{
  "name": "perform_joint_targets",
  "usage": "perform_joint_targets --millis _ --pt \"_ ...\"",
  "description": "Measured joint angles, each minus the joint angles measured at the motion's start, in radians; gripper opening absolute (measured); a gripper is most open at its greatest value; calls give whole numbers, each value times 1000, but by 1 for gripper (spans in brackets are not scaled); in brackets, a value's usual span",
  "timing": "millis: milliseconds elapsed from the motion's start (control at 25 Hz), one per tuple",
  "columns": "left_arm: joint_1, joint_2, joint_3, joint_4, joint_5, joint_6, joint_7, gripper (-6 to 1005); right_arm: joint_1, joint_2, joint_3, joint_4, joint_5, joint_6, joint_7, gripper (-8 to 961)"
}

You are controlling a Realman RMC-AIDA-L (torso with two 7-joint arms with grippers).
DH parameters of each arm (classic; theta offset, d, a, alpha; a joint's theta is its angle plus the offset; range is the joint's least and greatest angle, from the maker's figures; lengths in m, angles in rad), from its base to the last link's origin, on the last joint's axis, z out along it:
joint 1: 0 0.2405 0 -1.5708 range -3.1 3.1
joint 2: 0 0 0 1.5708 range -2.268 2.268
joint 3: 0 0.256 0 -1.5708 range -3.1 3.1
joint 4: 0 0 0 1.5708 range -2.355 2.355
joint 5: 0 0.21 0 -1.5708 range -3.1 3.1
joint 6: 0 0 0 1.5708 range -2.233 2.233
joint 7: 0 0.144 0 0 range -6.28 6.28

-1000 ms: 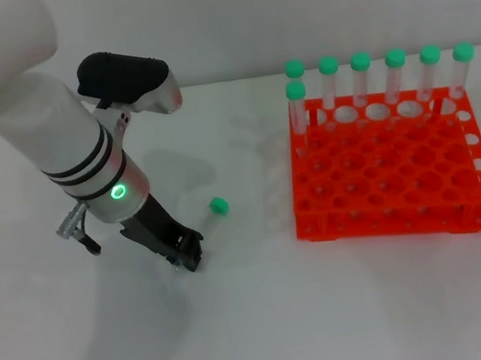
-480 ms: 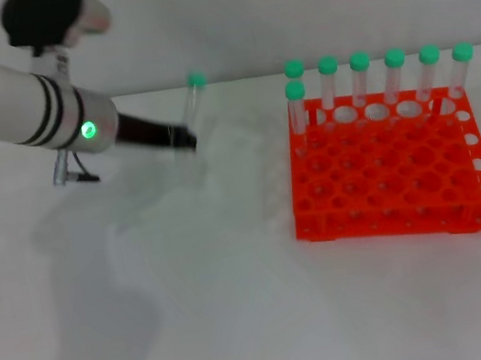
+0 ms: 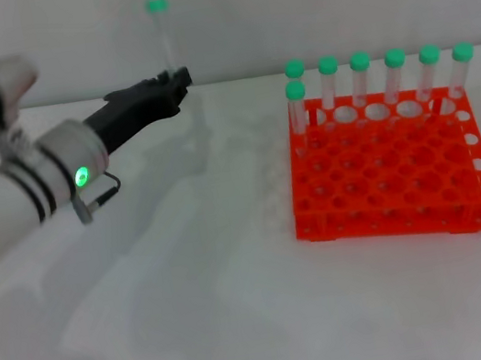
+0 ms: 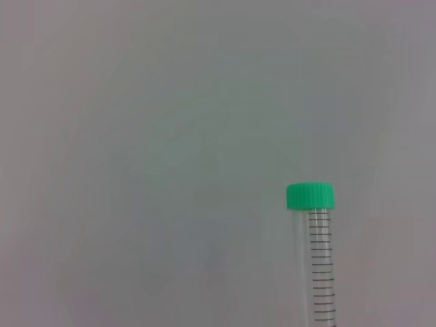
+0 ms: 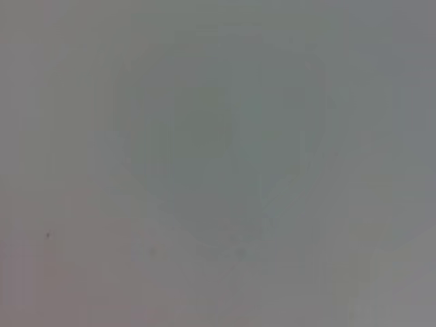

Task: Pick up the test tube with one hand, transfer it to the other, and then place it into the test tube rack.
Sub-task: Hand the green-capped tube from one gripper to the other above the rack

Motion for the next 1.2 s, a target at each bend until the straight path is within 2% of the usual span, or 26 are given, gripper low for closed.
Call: perform_joint_targets --millis 160,240,280,320,480,600,720,840,920,1080,1160,1200 --pt "136 -6 -2 122 -239 196 300 192 3 0 0 0 0 0 0 787" --pt "197 -7 -2 200 -286 294 459 192 3 0 0 0 1 3 0 787" --pt "197 -7 -2 200 -286 294 459 192 2 0 0 0 2 4 1 787" --pt "238 -7 -1 262 -273 365 571 191 1 0 0 0 3 5 6 786" --pt "246 -10 -1 302 -190 389 585 191 -5 -4 -6 -10 0 15 117 786" --pt "234 -14 -1 342 -128 367 600 192 -20 -19 -43 -38 -10 31 254 786" --pt "215 -16 -2 388 -79 317 633 192 -82 -33 -117 -158 -62 45 411 787" --pt "202 -19 -3 424 -70 252 675 191 -151 -65 -180 -310 -177 62 615 785" --pt "194 -19 -3 442 -63 215 699 191 -168 -96 -191 -366 -280 123 738 783" --pt "157 -19 -3 447 -7 165 707 191 -137 -156 -192 -395 -473 321 857 780" --pt "140 -20 -3 448 20 150 710 191 -105 -168 -192 -396 -551 377 881 780" --pt "133 -20 -4 450 29 143 715 191 -87 -166 -192 -397 -585 388 890 780"
